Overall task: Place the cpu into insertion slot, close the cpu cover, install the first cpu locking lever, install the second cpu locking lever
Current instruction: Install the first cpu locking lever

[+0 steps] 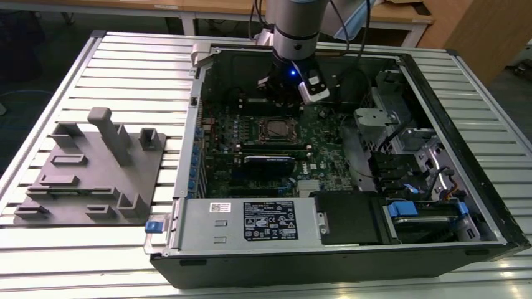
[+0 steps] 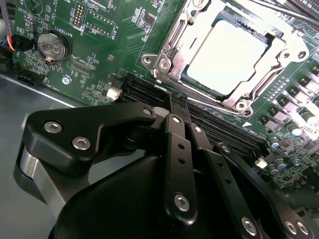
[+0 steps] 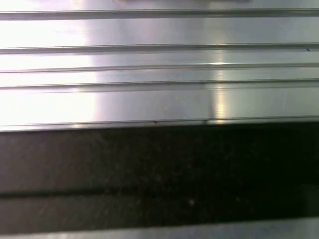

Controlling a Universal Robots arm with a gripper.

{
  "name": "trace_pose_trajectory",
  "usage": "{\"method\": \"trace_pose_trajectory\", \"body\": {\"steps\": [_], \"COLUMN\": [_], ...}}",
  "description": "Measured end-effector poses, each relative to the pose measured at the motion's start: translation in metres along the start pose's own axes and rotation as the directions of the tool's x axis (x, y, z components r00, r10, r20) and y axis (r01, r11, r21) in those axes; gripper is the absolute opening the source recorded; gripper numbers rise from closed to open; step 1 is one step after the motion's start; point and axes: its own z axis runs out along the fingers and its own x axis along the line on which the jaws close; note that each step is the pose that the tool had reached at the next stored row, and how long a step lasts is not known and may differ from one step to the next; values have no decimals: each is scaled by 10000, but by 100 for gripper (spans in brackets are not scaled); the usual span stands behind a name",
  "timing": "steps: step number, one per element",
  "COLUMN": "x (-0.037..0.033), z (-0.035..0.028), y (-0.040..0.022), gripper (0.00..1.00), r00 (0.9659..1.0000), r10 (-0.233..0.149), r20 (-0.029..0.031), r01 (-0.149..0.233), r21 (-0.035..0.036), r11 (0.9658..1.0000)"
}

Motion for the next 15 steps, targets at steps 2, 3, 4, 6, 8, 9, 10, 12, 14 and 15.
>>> {"method": "trace_pose_trajectory", "body": {"steps": [2, 3, 4, 6, 8, 9, 10, 12, 14, 15], "x": [-3, -4, -5, -8, -11, -11, -12, -13, -13, -13], "z": [3, 5, 6, 10, 13, 15, 17, 21, 24, 26], "y": [-3, -3, -4, -5, -5, -6, -6, -7, -8, -10], "gripper": [10, 10, 10, 10, 10, 10, 10, 10, 10, 10], "r00": [10000, 10000, 10000, 10000, 10000, 10000, 10000, 10000, 10000, 10000], "r10": [-1, 0, 0, 0, 0, 1, 1, 0, -1, -1], "r20": [1, 1, 2, 1, 1, 1, 2, 2, 2, 1], "r01": [1, 0, 0, 0, 0, -1, -1, 0, 1, 1], "r21": [6, 9, 12, 15, 16, 17, 17, 22, 25, 27], "r11": [10000, 10000, 10000, 10000, 10000, 10000, 10000, 10000, 10000, 10000]}}
